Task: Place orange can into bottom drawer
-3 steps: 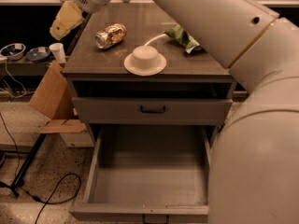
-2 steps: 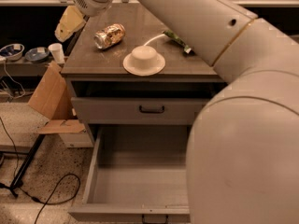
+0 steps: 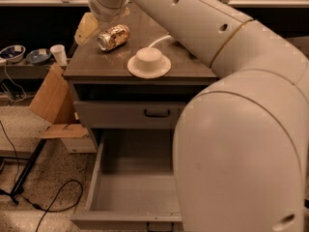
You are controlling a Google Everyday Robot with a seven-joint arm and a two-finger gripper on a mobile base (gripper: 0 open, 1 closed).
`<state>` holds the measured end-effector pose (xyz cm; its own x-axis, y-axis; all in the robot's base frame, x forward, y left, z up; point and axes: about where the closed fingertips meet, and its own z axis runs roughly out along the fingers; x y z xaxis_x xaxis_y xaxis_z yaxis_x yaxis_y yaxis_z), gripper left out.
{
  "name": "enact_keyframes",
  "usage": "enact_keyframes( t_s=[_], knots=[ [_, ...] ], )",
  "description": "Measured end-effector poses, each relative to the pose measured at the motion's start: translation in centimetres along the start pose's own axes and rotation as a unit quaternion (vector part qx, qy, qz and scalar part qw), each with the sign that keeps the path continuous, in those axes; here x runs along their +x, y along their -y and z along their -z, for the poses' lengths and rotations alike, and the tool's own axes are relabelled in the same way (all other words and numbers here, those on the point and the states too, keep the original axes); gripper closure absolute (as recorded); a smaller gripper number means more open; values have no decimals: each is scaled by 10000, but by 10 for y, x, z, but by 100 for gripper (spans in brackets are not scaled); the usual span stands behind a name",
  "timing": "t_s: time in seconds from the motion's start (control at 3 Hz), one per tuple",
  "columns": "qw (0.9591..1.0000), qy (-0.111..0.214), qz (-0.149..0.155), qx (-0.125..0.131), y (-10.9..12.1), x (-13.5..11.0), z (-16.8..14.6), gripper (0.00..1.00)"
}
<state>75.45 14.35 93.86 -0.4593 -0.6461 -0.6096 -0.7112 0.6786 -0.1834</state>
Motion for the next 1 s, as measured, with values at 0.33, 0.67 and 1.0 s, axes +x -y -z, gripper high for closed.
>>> enact_keyframes(
  t_s=[0.33, 0.67, 1.0],
  knots=[
    [9995, -172, -135, 220, 19, 9, -11, 0],
    [9995, -191, -101, 222, 16, 9, -11, 0],
    [9991, -274, -155, 269, 12, 6, -25, 0]
  ],
)
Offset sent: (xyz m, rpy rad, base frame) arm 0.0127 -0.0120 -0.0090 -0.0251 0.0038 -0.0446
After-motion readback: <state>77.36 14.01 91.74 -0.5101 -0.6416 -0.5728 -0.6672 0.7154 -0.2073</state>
